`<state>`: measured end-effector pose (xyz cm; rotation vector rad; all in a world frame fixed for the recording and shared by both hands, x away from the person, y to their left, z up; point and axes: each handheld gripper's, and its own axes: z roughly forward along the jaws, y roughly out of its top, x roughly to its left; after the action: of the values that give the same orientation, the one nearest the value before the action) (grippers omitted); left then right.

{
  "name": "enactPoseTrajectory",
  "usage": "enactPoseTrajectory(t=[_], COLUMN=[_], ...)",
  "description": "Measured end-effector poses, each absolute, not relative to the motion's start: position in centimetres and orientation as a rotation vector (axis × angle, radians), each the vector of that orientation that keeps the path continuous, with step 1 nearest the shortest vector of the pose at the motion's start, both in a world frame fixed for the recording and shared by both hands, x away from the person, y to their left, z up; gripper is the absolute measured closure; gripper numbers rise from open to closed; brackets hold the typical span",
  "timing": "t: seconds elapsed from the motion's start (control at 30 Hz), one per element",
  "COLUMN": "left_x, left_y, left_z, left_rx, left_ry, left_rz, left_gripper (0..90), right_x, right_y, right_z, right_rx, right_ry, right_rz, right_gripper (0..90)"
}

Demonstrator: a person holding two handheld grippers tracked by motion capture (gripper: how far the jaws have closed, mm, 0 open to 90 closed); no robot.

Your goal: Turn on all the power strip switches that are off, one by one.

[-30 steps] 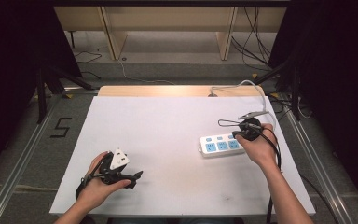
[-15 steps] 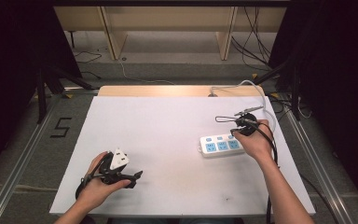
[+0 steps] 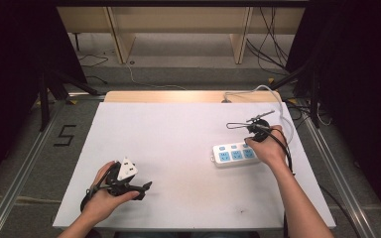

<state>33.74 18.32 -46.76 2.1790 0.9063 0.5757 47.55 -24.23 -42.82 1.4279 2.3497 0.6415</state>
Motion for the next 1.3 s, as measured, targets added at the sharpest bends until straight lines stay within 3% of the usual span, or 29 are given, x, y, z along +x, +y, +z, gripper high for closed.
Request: enactPoseTrajectory(t=[1.3], left_x=[33.72], left_y=[18.24], left_z=[-46.8], left_rx=[2.184], left_ry=[0.904], left_rz=[0.582], left_gripper=[15.5], right_x=[48.61], right_y=[-23.62], right_z=[-43.49], right_rx=[1.448], right_ry=[2.395], right_rz=[0.528], right_gripper=[90.0])
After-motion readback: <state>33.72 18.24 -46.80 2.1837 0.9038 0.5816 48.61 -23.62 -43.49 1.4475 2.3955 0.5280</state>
